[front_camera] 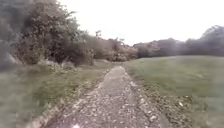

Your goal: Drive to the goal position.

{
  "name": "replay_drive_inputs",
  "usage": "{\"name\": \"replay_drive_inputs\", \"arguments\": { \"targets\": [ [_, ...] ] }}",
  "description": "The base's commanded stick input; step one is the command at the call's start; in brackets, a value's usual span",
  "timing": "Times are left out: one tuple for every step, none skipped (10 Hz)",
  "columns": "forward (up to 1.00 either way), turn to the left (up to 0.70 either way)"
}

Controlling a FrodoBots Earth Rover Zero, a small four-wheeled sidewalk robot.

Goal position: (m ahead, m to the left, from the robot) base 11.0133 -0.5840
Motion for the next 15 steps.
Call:
{"name": "replay_drive_inputs", "arguments": {
  "targets": [
    [1.0,-0.36],
    [1.0,-0.18],
    [1.0,-0.01],
    [1.0,0.0],
    [1.0,0.0],
    [1.0,-0.14],
    [1.0,-0.3],
    [1.0,-0.4],
    [1.0,-0.4],
    [1.0,-0.21],
    [1.0,-0.11],
    [1.0,0.0],
    [1.0,0.0],
    [1.0,0.0],
    [1.0,0.34]
  ]
}}
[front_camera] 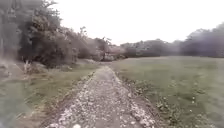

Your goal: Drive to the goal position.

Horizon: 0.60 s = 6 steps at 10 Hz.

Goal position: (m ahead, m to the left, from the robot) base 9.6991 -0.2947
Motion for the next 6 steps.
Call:
{"name": "replay_drive_inputs", "arguments": {
  "targets": [
    [1.0,0.38],
    [1.0,0.19],
    [1.0,0.06],
    [1.0,0.0],
    [1.0,0.0],
    [1.0,0.0]
  ]
}}
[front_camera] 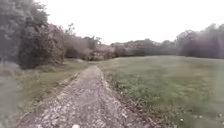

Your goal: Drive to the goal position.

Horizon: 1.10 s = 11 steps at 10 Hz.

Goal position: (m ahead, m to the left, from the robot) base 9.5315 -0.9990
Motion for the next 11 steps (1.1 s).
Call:
{"name": "replay_drive_inputs", "arguments": {
  "targets": [
    [1.0,0.0],
    [1.0,0.0],
    [1.0,0.0],
    [1.0,0.0],
    [1.0,0.16],
    [1.0,0.32],
    [1.0,0.19],
    [1.0,0.08],
    [1.0,0.0],
    [1.0,0.0],
    [1.0,0.0]
  ]
}}
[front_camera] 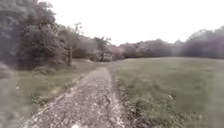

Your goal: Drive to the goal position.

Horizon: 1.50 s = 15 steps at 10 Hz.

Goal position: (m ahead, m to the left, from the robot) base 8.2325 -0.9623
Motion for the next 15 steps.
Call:
{"name": "replay_drive_inputs", "arguments": {
  "targets": [
    [1.0,0.0],
    [1.0,0.0],
    [1.0,0.0],
    [1.0,0.0],
    [1.0,0.04],
    [1.0,0.13],
    [1.0,0.36],
    [1.0,0.22],
    [1.0,0.0],
    [1.0,0.0],
    [1.0,0.0],
    [1.0,0.0],
    [1.0,0.0],
    [1.0,0.0],
    [1.0,0.0]
  ]
}}
